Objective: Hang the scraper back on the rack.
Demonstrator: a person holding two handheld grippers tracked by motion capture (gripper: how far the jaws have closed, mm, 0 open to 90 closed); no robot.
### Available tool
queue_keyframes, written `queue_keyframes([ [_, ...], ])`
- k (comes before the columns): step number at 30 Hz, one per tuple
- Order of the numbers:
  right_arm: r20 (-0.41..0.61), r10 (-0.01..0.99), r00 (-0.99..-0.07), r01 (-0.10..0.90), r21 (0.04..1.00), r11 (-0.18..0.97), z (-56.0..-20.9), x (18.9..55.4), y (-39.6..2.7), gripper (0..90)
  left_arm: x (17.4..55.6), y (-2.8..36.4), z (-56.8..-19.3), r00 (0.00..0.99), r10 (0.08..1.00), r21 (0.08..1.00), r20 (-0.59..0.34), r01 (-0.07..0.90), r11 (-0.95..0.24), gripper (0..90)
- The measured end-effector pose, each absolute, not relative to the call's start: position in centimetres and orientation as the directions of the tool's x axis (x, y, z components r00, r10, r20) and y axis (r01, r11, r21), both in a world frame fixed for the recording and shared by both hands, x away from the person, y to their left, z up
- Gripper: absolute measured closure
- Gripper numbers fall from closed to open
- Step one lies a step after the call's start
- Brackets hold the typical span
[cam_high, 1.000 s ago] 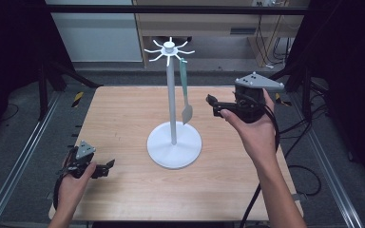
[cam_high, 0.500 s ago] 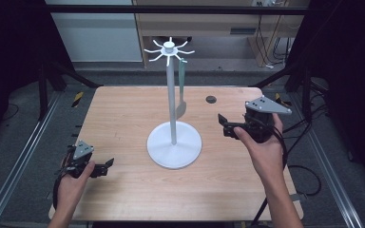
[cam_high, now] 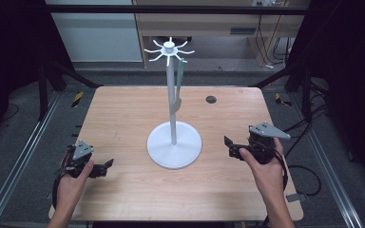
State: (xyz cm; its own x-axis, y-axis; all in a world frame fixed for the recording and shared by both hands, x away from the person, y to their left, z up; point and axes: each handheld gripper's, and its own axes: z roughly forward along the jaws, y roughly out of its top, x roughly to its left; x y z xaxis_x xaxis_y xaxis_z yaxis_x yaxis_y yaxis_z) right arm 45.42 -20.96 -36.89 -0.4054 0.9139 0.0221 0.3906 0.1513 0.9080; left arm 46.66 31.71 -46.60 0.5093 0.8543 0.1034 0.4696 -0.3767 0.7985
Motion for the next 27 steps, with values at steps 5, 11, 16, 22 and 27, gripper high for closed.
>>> queue_keyframes([
  [5,0.038,0.909,-0.416,0.416,0.896,0.153,-39.1,45.4,-20.9,5.0,46.6,31.4,-46.7,0.513,0.85,0.793,0.119,0.466,-0.393,2.6],
  [11,0.04,0.91,-0.412,0.442,0.883,0.161,-41.7,45.7,-20.5,7.8,46.7,31.3,-46.8,0.52,0.845,0.786,0.124,0.468,-0.404,2.6],
  [16,0.043,0.914,-0.403,0.457,0.875,0.161,-43.4,46.3,-20.3,8.4,46.7,31.4,-46.8,0.518,0.847,0.787,0.121,0.47,-0.4,2.6],
  [22,0.041,0.917,-0.397,0.479,0.862,0.169,-45.1,47.1,-20.1,8.4,46.7,31.4,-46.8,0.52,0.846,0.786,0.117,0.473,-0.399,2.6],
  [27,0.062,0.924,-0.378,0.504,0.851,0.149,-46.6,47.3,-20.3,10.0,47.0,31.3,-46.7,0.524,0.844,0.785,0.115,0.472,-0.4,2.6],
])
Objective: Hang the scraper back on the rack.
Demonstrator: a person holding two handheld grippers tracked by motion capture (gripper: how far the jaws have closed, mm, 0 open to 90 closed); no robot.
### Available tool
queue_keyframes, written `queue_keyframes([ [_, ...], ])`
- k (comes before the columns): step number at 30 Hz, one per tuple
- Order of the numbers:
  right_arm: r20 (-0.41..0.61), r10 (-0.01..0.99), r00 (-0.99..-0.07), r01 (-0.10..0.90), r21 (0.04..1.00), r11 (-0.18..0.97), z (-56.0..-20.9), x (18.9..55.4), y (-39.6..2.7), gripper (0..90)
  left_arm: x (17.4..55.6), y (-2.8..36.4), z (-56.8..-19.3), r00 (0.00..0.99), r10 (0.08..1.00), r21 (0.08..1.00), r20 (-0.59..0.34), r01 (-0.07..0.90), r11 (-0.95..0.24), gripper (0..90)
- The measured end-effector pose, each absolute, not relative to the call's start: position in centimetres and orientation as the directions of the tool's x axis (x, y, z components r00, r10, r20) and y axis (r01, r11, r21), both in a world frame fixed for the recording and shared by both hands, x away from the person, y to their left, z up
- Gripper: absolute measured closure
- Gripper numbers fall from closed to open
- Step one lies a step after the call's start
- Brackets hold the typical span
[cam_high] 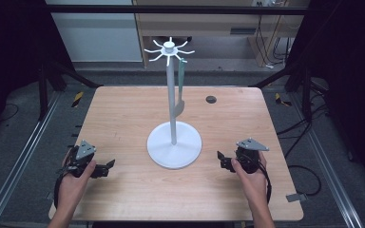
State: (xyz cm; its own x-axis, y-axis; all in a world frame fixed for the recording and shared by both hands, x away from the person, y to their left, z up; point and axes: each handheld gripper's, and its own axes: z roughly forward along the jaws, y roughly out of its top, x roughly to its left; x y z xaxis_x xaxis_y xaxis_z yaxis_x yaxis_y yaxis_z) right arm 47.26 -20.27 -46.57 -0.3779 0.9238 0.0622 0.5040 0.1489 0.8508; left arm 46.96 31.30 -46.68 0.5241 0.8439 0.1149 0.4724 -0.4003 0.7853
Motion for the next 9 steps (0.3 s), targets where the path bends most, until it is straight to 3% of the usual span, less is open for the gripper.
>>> queue_keyframes([
  [5,0.113,0.921,-0.373,0.555,0.822,0.124,-47.9,47.0,-20.2,11.5,47.2,31.1,-46.5,0.528,0.842,0.79,0.109,0.468,-0.396,2.6],
  [9,0.063,0.925,-0.375,0.564,0.807,0.174,-48.1,46.8,-20.2,11.5,47.2,31.2,-46.6,0.524,0.845,0.788,0.107,0.474,-0.393,2.6],
])
